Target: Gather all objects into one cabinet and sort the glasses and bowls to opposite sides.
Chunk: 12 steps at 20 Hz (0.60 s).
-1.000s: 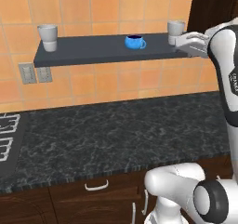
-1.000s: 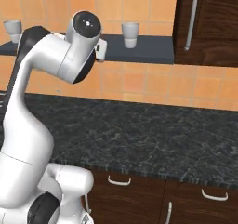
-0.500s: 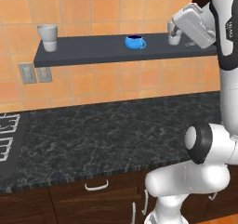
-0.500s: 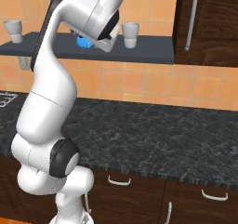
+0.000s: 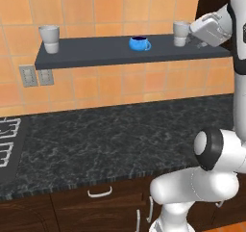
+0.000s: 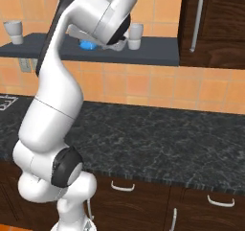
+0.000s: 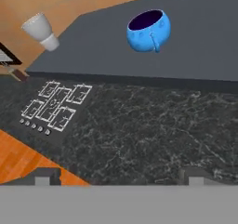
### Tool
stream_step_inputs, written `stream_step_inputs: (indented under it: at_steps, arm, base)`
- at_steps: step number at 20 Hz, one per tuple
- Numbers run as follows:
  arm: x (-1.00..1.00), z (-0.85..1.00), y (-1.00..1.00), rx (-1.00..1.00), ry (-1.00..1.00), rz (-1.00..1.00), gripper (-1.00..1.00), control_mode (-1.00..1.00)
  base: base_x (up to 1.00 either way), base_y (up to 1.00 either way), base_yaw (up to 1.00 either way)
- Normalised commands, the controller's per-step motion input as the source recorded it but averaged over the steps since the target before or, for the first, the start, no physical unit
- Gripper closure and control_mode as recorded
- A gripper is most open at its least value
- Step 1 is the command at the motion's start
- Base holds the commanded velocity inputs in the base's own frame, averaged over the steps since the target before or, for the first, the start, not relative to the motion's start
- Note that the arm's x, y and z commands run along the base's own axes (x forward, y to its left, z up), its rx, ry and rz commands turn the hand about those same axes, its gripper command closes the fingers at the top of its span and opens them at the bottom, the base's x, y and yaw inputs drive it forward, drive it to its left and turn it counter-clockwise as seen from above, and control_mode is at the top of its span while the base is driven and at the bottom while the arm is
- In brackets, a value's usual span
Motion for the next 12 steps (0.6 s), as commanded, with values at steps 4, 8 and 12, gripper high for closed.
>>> stream_step_inputs:
  at_steps: [4, 8, 12]
  arm:
    - [0.00, -0.04, 0.09, 0.00, -0.28, 0.02, -1.00, -1.00]
    - [0.18, -0.01, 0.17, 0.00, -0.13, 0.00, -1.00, -1.00]
    - [0.35, -0.01, 0.17, 0.00, -0.05, -0.04, -1.00, -1.00]
  base:
    - [0.00, 0.00, 0.00]
    - [0.00, 0.00, 0.00]
    - [0.00, 0.00, 0.00]
